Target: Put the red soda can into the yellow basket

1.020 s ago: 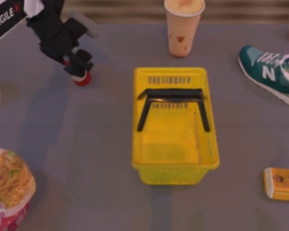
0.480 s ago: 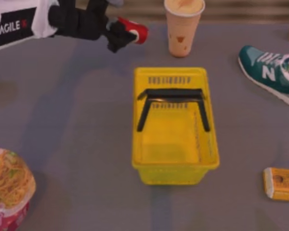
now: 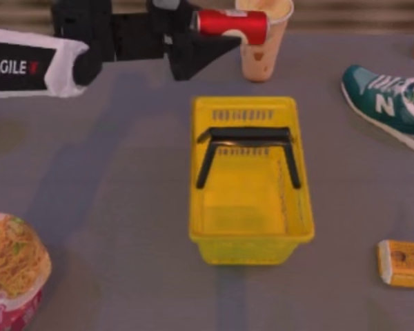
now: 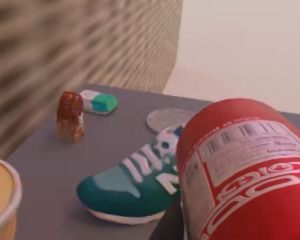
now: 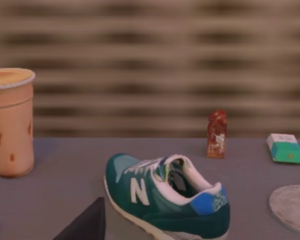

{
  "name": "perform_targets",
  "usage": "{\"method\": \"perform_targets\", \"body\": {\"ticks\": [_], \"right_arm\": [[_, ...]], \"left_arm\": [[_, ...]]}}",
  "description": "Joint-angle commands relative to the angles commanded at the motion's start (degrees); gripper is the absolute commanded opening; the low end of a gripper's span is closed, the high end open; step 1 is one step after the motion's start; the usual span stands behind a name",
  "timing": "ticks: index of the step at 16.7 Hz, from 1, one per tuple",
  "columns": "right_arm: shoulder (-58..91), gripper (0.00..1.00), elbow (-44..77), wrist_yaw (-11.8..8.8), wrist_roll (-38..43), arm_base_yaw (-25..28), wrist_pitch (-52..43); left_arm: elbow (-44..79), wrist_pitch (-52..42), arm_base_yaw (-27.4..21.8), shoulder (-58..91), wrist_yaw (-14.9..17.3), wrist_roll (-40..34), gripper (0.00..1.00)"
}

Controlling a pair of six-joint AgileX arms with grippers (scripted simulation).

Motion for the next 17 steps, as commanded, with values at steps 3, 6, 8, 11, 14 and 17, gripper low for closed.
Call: {"method": "perform_targets", "body": {"ticks": [3, 6, 8, 11, 14, 17], "right_arm": [[0.0, 1.0, 0.0, 0.0, 0.0, 0.0, 0.0], [0.0, 1.0, 0.0, 0.0, 0.0, 0.0, 0.0], [0.0, 1.0, 0.0, 0.0, 0.0, 0.0, 0.0], [0.0, 1.0, 0.0, 0.0, 0.0, 0.0, 0.0], [0.0, 1.0, 0.0, 0.0, 0.0, 0.0, 0.0], [0.0, 1.0, 0.0, 0.0, 0.0, 0.0, 0.0]], "left_arm": [[-5.3, 8.9, -0.8, -3.1, 6.2, -3.0, 0.0], [-7.5, 12.4, -1.2, -4.6, 8.8, -4.3, 0.0], [-7.5, 12.4, -1.2, -4.6, 8.8, -4.3, 0.0], [-7.3, 12.5, -0.8, -4.1, 8.8, -4.1, 0.0], [-8.1, 16.6, -0.5, -0.7, 8.9, -4.2, 0.0], [-9.4, 24.4, 0.0, 4.8, 8.9, -4.3, 0.0]]}}
